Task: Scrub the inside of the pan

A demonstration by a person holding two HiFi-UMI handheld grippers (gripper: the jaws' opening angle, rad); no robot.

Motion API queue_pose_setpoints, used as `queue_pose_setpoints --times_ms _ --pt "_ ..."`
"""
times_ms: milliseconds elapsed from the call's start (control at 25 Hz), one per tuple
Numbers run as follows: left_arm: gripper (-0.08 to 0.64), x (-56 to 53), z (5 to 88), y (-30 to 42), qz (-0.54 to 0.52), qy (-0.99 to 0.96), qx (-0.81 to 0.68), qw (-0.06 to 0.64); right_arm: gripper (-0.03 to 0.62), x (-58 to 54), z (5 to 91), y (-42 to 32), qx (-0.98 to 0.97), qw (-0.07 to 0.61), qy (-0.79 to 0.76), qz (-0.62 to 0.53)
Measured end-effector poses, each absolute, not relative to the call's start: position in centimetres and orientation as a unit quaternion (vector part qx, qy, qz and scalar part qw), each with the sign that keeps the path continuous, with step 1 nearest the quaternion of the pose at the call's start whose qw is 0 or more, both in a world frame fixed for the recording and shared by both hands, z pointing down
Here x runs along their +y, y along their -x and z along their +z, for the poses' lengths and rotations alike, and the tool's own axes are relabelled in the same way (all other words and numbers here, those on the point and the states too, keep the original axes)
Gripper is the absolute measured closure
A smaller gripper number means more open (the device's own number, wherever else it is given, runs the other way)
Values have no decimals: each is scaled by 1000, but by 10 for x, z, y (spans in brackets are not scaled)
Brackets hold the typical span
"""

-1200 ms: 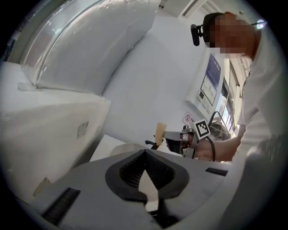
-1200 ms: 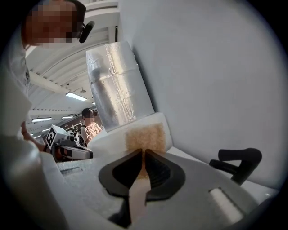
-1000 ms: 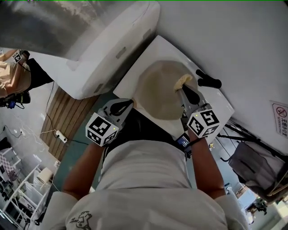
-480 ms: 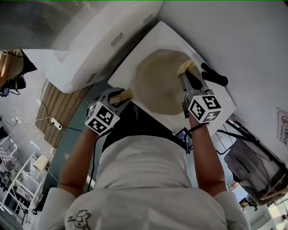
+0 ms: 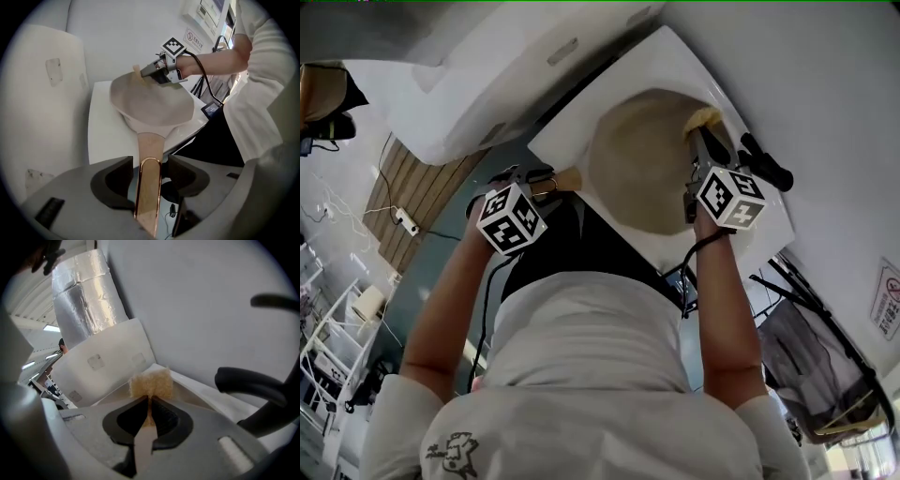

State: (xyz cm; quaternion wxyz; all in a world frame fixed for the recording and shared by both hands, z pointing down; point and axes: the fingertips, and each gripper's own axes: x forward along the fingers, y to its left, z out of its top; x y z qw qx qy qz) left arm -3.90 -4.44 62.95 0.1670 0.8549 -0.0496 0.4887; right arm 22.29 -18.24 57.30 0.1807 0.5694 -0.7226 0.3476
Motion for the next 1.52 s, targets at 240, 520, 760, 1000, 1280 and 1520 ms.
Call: queue_pose_setpoints --times_ms 240,520,760,1000,1280,1520 --pt "334 -39 645 44 507 -845 -44 162 563 -187 597 -225 -704 193 -580 361" --pt "399 -40 647 50 508 -845 -41 159 565 -197 599 -226 -701 192 -590 352" --pt "402 -39 647 49 514 -843 -33 156 565 -210 600 -224 -711 201 -577 347" --pt "403 -39 647 51 518 -841 -24 156 565 -220 604 -199 -735 215 -540 350" --pt "403 -40 648 50 522 -839 -24 151 565 -231 613 -149 -772 244 -465 358" --pt "405 -39 647 51 519 -841 -25 149 565 -225 617 -112 -792 261 -407 373"
